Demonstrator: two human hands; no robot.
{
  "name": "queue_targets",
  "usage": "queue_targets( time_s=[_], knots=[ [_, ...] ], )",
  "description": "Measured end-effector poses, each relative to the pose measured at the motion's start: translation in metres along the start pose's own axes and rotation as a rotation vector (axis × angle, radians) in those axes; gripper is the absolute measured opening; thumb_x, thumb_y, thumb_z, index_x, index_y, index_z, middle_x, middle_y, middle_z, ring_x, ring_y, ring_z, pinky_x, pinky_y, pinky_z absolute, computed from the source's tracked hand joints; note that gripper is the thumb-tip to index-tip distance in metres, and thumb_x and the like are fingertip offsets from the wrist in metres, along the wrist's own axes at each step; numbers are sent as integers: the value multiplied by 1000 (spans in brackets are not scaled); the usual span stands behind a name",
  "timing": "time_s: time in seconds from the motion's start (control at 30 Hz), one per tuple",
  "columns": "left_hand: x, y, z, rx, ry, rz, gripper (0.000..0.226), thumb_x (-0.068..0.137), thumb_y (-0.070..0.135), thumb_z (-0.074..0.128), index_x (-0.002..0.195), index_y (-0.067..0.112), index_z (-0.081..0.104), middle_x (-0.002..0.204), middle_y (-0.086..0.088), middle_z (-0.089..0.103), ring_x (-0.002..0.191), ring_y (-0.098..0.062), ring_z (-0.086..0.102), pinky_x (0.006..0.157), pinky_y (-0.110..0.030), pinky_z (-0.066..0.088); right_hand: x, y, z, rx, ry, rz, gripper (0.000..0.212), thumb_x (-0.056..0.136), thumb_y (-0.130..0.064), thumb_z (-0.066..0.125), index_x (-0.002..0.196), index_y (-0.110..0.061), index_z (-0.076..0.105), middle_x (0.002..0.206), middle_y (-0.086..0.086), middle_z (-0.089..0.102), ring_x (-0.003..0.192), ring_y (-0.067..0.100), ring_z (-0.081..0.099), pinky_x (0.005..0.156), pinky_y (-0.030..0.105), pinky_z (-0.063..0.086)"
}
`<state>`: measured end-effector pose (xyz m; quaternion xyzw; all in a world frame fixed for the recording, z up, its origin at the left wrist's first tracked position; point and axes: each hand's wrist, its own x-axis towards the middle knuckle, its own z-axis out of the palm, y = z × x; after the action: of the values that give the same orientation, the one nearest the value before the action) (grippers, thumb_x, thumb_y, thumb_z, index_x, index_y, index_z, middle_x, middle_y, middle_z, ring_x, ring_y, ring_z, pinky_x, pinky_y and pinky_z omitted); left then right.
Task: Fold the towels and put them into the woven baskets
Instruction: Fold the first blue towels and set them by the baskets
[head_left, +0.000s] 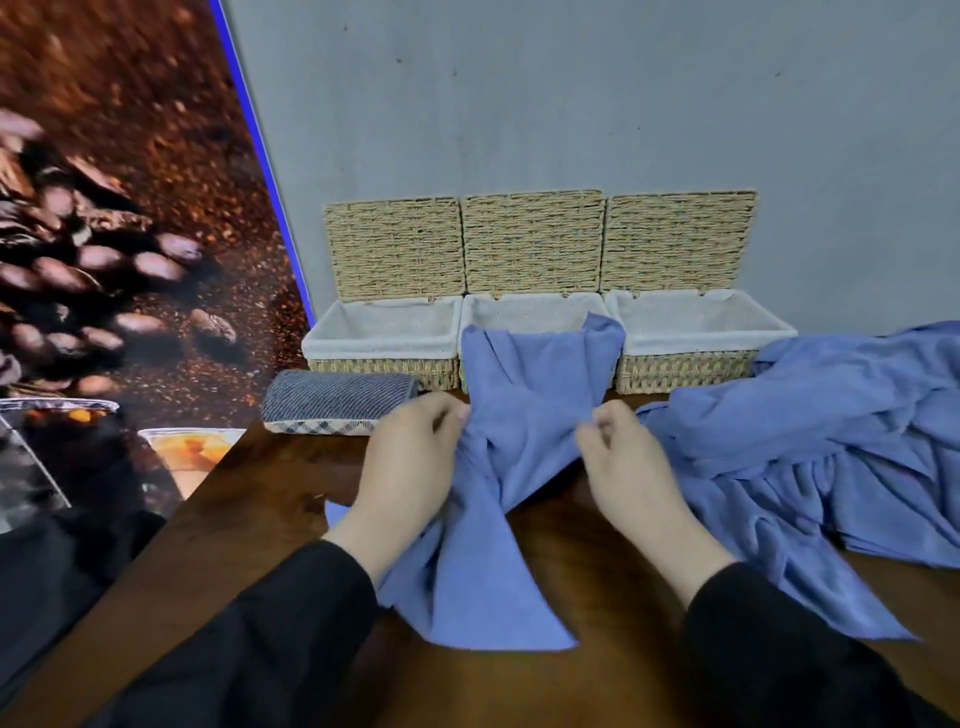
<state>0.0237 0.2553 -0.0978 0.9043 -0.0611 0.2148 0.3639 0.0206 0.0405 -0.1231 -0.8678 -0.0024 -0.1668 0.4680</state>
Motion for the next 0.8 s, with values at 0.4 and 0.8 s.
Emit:
queue_targets(
  time_s=[0.4,0.8],
  knots=[
    [75,38,-40,-779,-40,-393,15,103,7,50,109,8,64,101,-25,70,73,-25,63,66,-38,60,58,-76,-59,660,66,38,11,100,-13,62,105,-18,54,104,9,67,89,20,67,74,37,62],
    [-9,-43,41,110,-344,246,48,103,41,53,149,32,45,146,17,49,137,2,34,116,-19,14,2,23,16,-410,-432,-137,53,101,-43,57,151,-33,42,149,-13,46,142,11,33,112,36,24]
  ],
)
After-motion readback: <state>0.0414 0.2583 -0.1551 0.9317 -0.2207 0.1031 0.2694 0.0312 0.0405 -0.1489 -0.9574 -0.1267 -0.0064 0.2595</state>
